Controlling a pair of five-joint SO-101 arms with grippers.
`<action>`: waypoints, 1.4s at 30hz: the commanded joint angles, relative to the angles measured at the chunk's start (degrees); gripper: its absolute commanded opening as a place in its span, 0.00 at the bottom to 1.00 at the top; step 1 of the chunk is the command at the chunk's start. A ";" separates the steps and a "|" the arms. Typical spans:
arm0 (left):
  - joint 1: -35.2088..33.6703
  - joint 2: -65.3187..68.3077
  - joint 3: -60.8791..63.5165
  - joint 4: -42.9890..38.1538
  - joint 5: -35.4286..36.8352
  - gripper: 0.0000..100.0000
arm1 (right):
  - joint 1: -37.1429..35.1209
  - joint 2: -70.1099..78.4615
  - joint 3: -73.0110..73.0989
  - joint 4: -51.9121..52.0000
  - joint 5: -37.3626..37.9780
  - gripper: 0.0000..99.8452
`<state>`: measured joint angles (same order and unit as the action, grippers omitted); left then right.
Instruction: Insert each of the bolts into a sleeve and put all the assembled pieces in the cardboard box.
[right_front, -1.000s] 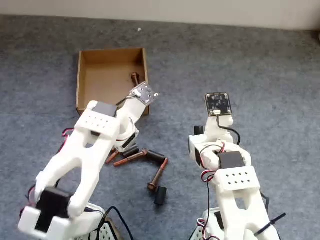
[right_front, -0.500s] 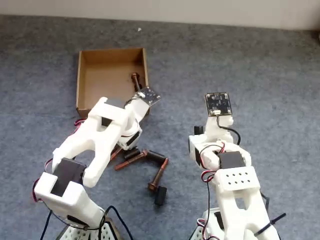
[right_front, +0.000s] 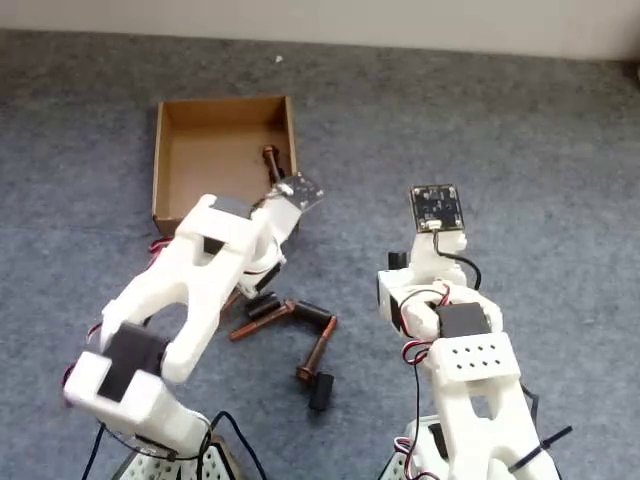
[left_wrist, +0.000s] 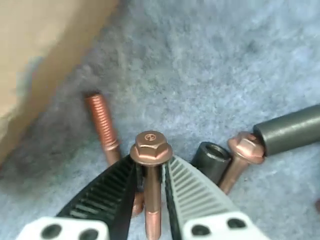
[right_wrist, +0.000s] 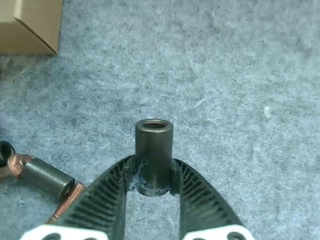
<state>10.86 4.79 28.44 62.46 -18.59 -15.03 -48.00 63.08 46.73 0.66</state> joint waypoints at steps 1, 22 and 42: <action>0.48 -13.58 1.80 -0.35 4.75 0.00 | 0.84 -2.24 -0.40 -1.10 -0.26 0.01; 0.75 -70.64 21.85 -0.79 18.20 0.00 | -5.32 -24.84 6.90 2.24 -0.18 0.01; 0.92 -94.37 27.82 -11.52 36.31 0.00 | -28.79 -29.49 7.43 -8.40 6.68 0.01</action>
<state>10.86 -87.96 56.75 53.49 15.52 -40.53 -76.31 71.25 41.36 3.91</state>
